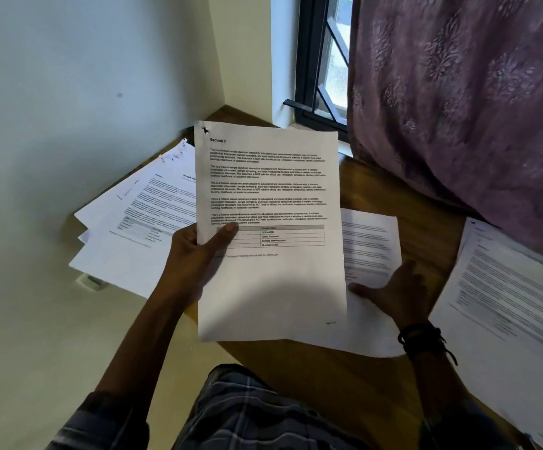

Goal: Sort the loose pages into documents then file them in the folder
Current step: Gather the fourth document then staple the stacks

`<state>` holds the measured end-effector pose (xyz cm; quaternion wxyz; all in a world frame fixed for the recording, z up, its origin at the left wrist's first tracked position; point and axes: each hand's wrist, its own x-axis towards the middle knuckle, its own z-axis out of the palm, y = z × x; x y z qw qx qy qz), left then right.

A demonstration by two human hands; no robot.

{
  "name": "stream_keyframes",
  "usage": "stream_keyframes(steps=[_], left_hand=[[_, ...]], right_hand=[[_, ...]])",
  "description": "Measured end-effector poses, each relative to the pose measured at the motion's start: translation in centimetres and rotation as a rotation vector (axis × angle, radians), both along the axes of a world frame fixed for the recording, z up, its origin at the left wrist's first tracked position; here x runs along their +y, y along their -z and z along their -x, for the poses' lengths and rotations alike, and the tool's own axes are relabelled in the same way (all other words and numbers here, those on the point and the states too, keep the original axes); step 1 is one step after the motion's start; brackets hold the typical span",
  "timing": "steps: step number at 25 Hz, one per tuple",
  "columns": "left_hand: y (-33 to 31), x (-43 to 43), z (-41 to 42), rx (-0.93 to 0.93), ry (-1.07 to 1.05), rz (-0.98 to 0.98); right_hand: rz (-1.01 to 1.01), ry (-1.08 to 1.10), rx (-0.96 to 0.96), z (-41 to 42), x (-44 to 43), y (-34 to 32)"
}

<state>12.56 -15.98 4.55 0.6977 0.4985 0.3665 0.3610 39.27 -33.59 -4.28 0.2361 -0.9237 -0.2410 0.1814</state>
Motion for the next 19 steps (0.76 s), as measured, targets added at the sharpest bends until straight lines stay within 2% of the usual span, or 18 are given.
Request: stream_keyframes(steps=[3, 6, 8, 14, 19], left_hand=[[0.1, -0.2, -0.1, 0.007, 0.007, 0.01], [0.2, -0.5, -0.3, 0.014, 0.022, 0.033], [0.5, -0.7, -0.5, 0.032, 0.039, 0.046], [1.5, -2.1, -2.1, 0.103, 0.098, 0.068], [1.2, -4.0, -4.2, 0.104, 0.176, 0.056]], right_hand=[[-0.24, -0.003, 0.171, -0.7, -0.4, -0.1], [-0.413, 0.051, 0.516, -1.0, -1.3, -0.8], [-0.542, 0.048, 0.654, -0.9, -2.0, -2.1], [-0.655, -0.021, 0.64, 0.3, -2.9, -4.5], [-0.806, 0.025, 0.795, 2.2, -3.4, -7.0]])
